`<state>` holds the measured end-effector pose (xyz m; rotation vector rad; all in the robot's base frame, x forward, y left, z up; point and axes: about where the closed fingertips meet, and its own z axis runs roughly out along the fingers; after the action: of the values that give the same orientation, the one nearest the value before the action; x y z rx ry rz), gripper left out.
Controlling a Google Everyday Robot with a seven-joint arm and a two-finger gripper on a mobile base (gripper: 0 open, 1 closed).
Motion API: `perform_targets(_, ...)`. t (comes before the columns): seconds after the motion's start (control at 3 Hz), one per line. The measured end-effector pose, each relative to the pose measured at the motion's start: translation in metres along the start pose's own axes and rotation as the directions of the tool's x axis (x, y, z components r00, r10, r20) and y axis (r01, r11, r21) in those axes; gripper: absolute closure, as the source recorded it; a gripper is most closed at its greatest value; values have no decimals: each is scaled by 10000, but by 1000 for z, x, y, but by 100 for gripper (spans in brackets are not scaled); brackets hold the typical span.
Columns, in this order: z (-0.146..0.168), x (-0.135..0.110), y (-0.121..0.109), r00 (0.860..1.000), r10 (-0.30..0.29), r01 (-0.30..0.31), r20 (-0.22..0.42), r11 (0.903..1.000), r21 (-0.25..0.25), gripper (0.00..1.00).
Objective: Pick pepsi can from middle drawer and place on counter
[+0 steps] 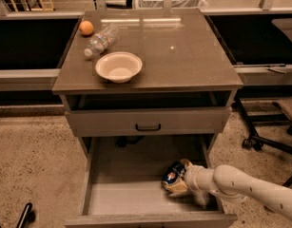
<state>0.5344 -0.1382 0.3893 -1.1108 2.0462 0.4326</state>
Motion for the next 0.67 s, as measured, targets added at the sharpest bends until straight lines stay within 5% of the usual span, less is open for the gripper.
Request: perform_targets(0.67, -8, -11, 0, 9981, -43, 64, 609, 9994, -346, 87)
